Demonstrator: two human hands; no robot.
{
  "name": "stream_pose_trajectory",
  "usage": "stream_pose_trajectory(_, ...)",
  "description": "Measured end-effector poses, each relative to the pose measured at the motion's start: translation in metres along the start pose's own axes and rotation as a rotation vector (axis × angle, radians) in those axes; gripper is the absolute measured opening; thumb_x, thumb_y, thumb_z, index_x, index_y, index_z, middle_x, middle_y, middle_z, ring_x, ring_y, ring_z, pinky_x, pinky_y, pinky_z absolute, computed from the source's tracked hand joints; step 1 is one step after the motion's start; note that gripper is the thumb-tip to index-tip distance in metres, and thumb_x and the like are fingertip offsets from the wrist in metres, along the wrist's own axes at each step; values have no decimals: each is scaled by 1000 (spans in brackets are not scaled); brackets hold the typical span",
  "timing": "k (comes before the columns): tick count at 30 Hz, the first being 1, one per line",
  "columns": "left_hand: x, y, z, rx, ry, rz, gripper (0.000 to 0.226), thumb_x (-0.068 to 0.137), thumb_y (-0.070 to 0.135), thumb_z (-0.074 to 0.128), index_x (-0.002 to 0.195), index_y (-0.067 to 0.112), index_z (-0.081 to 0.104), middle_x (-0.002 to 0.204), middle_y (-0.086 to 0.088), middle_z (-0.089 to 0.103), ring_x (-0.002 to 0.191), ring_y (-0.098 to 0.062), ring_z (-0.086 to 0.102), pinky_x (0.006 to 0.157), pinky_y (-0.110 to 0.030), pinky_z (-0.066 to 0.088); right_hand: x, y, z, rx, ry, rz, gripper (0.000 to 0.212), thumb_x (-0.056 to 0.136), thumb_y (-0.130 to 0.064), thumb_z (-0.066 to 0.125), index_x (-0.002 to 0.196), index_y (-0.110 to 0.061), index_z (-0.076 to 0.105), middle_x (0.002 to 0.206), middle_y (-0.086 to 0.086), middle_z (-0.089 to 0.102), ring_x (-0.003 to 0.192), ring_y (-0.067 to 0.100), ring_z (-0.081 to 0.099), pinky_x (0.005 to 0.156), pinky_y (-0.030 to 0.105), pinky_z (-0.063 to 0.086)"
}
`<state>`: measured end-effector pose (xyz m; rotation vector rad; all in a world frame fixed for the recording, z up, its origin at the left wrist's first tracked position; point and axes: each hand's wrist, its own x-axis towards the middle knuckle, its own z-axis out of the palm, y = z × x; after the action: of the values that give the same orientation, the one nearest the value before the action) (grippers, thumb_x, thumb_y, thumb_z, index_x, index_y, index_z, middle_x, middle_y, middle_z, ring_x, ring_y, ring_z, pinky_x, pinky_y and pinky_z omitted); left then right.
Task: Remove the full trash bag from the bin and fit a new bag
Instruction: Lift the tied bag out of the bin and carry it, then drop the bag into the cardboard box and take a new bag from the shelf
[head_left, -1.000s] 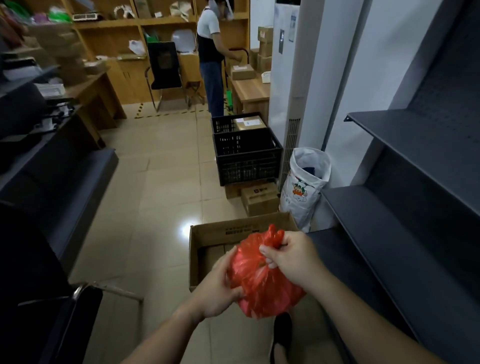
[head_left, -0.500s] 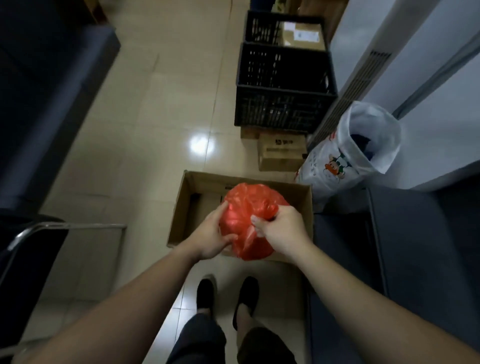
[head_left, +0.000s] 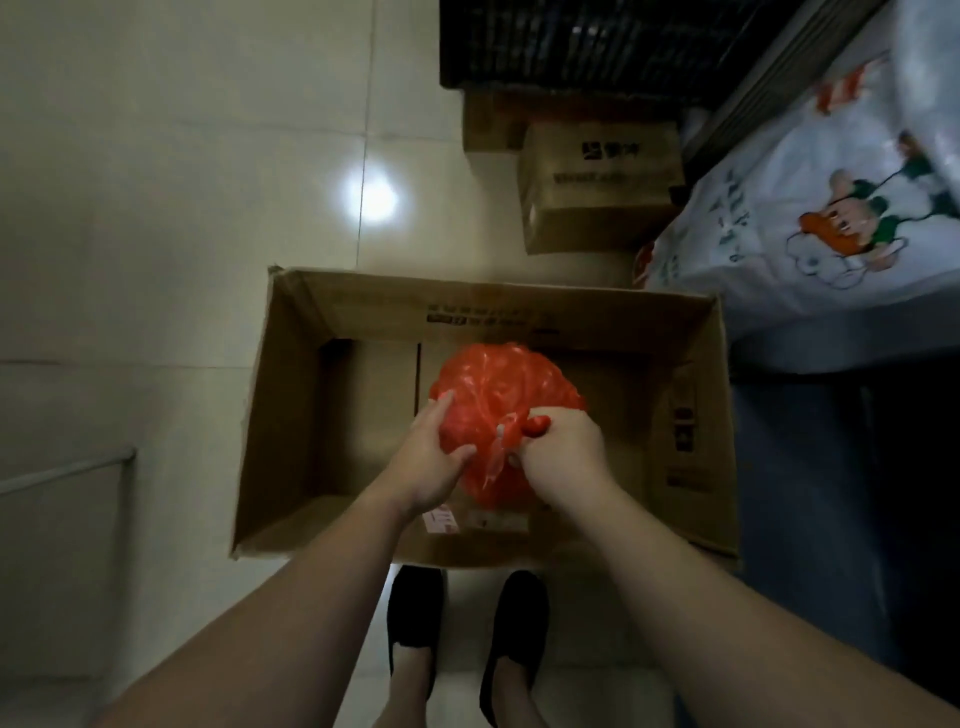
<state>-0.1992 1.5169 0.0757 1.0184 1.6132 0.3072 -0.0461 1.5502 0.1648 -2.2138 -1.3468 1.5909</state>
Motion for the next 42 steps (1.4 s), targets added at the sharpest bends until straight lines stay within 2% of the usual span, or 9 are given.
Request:
stream_pose_trajectory(3, 42, -39, 19, -120, 13, -54, 73, 96, 27, 59, 156, 34, 18, 163, 0, 19, 147, -27, 28, 115, -56, 35, 51, 26, 32, -17, -2, 28, 19, 96, -27, 58, 103, -20, 73, 108, -2, 67, 106, 26, 59, 94, 42, 47)
stream_pose_trajectory(9, 87, -97, 46, -195, -3, -113, 73, 98, 25, 58, 156, 35, 15, 166, 3, 9, 149, -26, 23, 117, -53, 31, 111, 67, 68, -106, 9, 29, 34, 92, -13, 57, 62, -21, 70, 74, -4, 70, 74, 17, 66, 70, 32, 56)
stream_pose_trajectory(21, 110, -121, 73, -205, -79, -230, 67, 98, 32, 56, 155, 37, 20, 161, -4, 28, 144, -27, 34, 116, -51, 35, 141, 107, 83, -94, -34, 77, 29, 92, -13, 57, 68, -20, 70, 79, -1, 72, 77, 17, 68, 76, 34, 58)
stream_pose_trajectory(26, 104, -107, 68, -243, -82, -295, 56, 102, 30, 49, 153, 33, 28, 158, -10, 36, 136, -28, 45, 96, -33, 50, 137, 117, 78, -103, -94, 93, 15, 92, -23, 63, 104, -24, 73, 104, -4, 70, 103, 20, 66, 90, 35, 55)
stream_pose_trajectory(28, 92, -90, 62, -218, -72, -281, 53, 103, 30, 48, 153, 29, 31, 155, -9, 40, 133, -27, 49, 80, -21, 46, 125, 117, 67, -106, -79, 88, 33, 91, -24, 66, 124, -26, 64, 129, -1, 63, 118, 21, 59, 97, 35, 50)
stream_pose_trajectory(32, 54, -35, 49, -178, -86, -231, 51, 101, 32, 51, 150, 30, 35, 155, -7, 39, 133, -28, 48, 87, -29, 44, 78, 104, 23, -31, -4, 91, 48, 87, -30, 71, 132, -32, 56, 140, 0, 54, 125, 22, 55, 102, 42, 50)
stream_pose_trajectory(35, 12, 37, 35, -118, -151, -179, 48, 98, 38, 55, 144, 36, 42, 152, -6, 41, 129, -30, 52, 87, -35, 53, 26, 85, -29, 122, 92, 127, 42, 87, -32, 69, 127, -36, 58, 134, -4, 58, 119, 20, 58, 98, 44, 53)
stream_pose_trajectory(39, -64, 167, 16, 111, -219, 11, 47, 94, 44, 56, 139, 38, 45, 147, -6, 48, 124, -28, 55, 100, -49, 51, -86, 48, -125, 278, 182, 118, 35, 90, -25, 68, 125, -26, 62, 118, -6, 63, 109, 13, 61, 92, 30, 51)
stream_pose_trajectory(42, -145, 268, 24, 355, -367, 202, 49, 98, 38, 53, 146, 33, 41, 146, 1, 49, 129, -22, 51, 101, -37, 46, -190, 41, -195, 302, 352, 99, 32, 90, -27, 68, 121, -22, 66, 109, -4, 70, 102, 13, 65, 90, 29, 52)
